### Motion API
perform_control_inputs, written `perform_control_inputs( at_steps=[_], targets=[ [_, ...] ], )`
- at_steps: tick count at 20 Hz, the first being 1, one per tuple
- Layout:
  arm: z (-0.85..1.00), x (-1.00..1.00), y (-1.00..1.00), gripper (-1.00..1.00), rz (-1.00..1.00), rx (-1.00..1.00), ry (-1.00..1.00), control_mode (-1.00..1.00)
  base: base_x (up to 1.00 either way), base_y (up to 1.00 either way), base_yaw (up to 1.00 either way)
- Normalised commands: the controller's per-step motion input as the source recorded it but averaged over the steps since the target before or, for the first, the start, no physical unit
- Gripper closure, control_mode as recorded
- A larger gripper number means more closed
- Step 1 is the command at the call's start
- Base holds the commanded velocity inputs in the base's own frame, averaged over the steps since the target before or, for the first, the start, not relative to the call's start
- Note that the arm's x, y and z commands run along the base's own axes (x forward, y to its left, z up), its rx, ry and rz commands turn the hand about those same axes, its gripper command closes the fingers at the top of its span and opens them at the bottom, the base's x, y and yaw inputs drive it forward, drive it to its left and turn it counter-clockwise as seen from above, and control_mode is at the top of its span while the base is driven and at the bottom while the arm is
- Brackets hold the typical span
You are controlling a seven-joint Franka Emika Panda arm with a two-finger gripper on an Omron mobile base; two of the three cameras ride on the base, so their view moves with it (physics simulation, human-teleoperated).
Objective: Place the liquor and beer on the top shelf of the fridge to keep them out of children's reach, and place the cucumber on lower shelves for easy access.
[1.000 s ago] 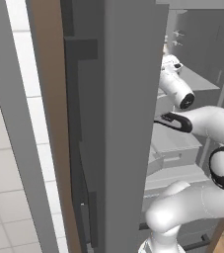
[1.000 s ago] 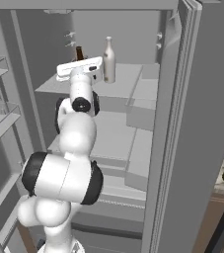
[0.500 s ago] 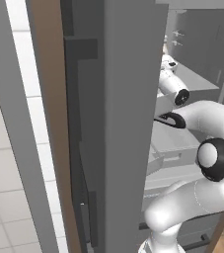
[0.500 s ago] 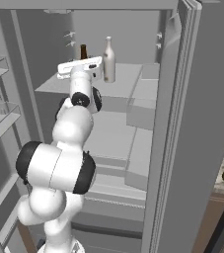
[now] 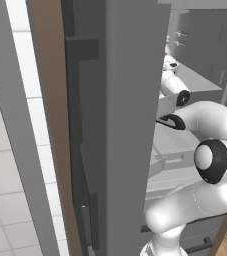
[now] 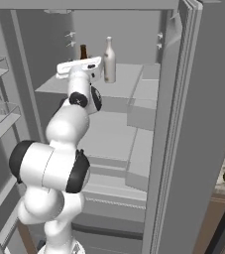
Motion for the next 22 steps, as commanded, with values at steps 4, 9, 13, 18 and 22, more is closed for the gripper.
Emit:
perform_control_inputs(
  at_steps=[4,9,13,18,22],
  targets=[
    [0.16,-0.19,-0.17,-1.0,0.0,0.0,0.0,-1.0,0.0,0.0,0.0],
    [0.14,-0.39,-0.31,-1.0,0.0,0.0,0.0,-1.0,0.0,0.0,0.0],
    [0.21,-0.68,-0.26,-1.0,0.0,0.0,0.0,-1.0,0.0,0.0,0.0],
    [0.2,-0.86,-0.07,-1.0,0.0,-0.02,0.03,-1.0,0.0,0.0,0.0],
    [0.13,-0.89,-0.09,-1.0,0.0,-0.03,0.12,-1.0,0.0,0.0,0.0]
  ],
)
